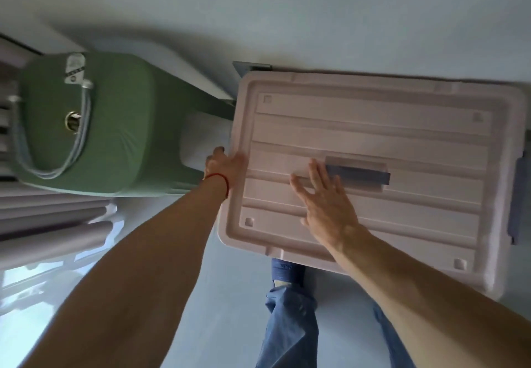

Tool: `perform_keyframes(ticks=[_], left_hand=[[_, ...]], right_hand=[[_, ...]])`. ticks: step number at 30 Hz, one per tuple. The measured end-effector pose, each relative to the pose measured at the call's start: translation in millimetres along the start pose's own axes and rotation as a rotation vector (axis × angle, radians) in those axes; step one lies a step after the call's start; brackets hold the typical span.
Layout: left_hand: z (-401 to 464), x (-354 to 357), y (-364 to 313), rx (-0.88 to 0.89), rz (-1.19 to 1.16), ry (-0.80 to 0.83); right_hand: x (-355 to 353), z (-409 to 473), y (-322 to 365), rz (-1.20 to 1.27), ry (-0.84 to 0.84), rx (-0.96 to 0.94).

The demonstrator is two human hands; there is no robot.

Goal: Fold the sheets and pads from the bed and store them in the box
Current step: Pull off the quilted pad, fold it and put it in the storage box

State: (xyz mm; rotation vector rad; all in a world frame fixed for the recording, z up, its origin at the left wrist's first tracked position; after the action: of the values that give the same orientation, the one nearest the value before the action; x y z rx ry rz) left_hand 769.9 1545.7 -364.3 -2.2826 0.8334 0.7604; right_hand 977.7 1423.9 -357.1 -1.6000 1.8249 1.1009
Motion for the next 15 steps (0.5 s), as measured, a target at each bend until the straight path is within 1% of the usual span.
perform_keyframes(ticks=[2,3,5,6,9,12,13,15], left_hand=[[15,5,17,-0.1,-0.158,0.16],[18,9,19,-0.117,-0.216,0.218],[24,13,21,-0.128,-0.306,0.292],[25,14,21,-0.121,-0.316,0.284],[26,2,17,-0.035,-0.188,0.081],[7,-4,3,0.051,-0.1,-0.105],[1,-5,0,0.043,-0.07,-0.138],[-7,-2,-6,0.027,0.011,-0.153]], right_hand=[[-3,5,2,-0.021,0.072,-0.011],[-4,4,2,-0.024,0.108,-0.018],[-5,3,3,-0.025,0.162,-0.032],[-4,1,2,-0.023,0.172,-0.032],[-4,-2,1,-0.041,0.177,-0.03],[-6,-2,5,-0.034,0.179,-0.021],[-7,-2,6,-0.035,0.191,-0.017],[-9,-1,6,-0.041,0.213,-0.011]])
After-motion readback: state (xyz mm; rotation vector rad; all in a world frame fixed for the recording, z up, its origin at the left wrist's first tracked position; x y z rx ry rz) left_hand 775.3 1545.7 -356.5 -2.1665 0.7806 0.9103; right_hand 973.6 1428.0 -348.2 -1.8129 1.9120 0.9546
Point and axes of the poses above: each hand's wrist, its own z-axis towards the middle knuckle, its own x-axis out of the palm, y = z × x, the point moved 8 cm from there along z, towards the middle knuckle, and after that the axes turned 4 degrees about -z, right-handed, at the moved point
